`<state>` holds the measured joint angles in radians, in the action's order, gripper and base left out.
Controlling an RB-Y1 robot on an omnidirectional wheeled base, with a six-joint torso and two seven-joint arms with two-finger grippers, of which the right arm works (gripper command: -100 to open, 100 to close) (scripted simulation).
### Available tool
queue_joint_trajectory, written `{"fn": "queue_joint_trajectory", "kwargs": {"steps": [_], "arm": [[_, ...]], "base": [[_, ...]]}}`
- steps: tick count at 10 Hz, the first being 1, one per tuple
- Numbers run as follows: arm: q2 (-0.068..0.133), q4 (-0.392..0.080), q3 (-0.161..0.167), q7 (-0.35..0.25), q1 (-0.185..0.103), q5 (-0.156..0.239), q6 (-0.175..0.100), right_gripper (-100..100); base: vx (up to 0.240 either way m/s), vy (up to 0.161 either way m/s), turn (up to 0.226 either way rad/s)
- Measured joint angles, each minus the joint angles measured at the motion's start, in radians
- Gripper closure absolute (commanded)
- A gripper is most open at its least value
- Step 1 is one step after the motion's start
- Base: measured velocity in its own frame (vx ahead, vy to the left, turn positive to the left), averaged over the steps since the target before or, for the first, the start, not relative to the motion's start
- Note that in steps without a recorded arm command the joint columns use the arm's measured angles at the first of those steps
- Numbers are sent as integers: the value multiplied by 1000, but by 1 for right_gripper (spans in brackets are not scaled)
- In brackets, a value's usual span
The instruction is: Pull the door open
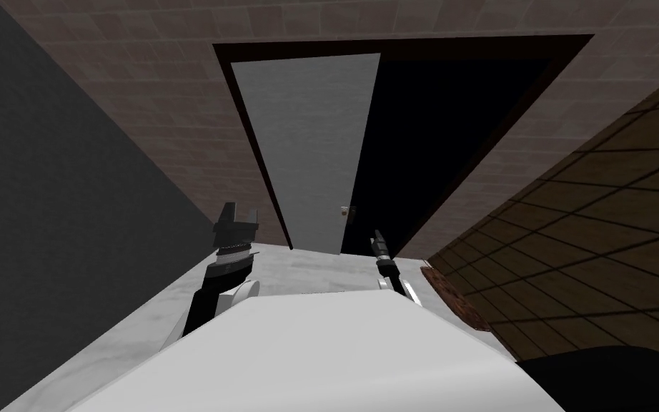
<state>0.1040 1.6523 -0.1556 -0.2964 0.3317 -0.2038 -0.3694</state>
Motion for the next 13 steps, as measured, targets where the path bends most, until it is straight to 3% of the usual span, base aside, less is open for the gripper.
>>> {"fn": "queue_joint_trajectory", "kwargs": {"steps": [5, 10, 12, 13], "arm": [[-5, -89, -21, -56, -29, -30, 30, -100], [-8, -134, -29, -86, -50, -45, 46, -100], [6, -155, -64, -85, -30, -37, 41, -100], [23, -158, -84, -90, -22, -31, 50, -100]], "base": [[195, 28, 47], [132, 6, -3], [-72, -34, -73], [-28, -17, -44]]}}
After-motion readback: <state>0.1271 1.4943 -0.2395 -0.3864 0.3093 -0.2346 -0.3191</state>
